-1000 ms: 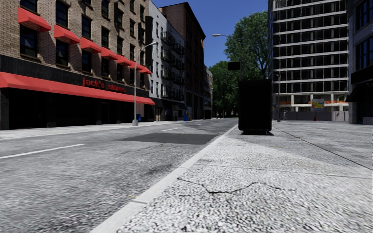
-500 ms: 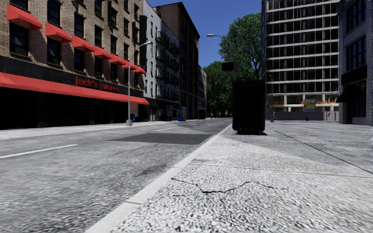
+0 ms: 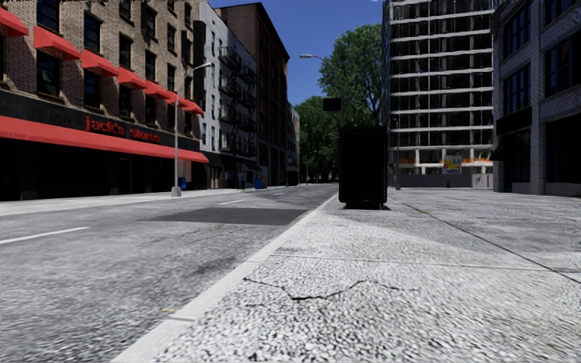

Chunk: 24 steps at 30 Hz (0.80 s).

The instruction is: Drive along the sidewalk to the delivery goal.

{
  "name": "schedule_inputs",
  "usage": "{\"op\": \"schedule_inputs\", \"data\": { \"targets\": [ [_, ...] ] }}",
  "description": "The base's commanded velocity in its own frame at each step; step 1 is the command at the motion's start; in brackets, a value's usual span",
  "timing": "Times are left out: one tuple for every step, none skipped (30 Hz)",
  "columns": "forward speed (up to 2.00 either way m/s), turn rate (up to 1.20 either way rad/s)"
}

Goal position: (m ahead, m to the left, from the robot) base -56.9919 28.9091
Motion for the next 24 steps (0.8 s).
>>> {"op": "schedule_inputs", "data": {
  "targets": [
    [0.0, -0.65],
    [0.0, -0.67],
    [0.0, -0.67],
    [0.0, -0.67],
    [0.0, -0.67],
    [0.0, -0.67],
    [0.0, -0.67],
    [0.0, -0.67],
    [0.0, -0.67],
    [0.0, -0.67],
    [0.0, -0.67],
    [0.0, -0.67],
    [0.0, -0.67],
    [0.0, -0.67],
    [0.0, -0.67],
    [0.0, -0.67],
    [0.0, -0.67],
    [0.0, -0.67],
    [0.0, -0.67],
    [0.0, -0.67],
    [0.0, -0.67],
    [0.0, -0.67],
    [0.0, -0.67],
    [0.0, -0.67]
  ]
}}
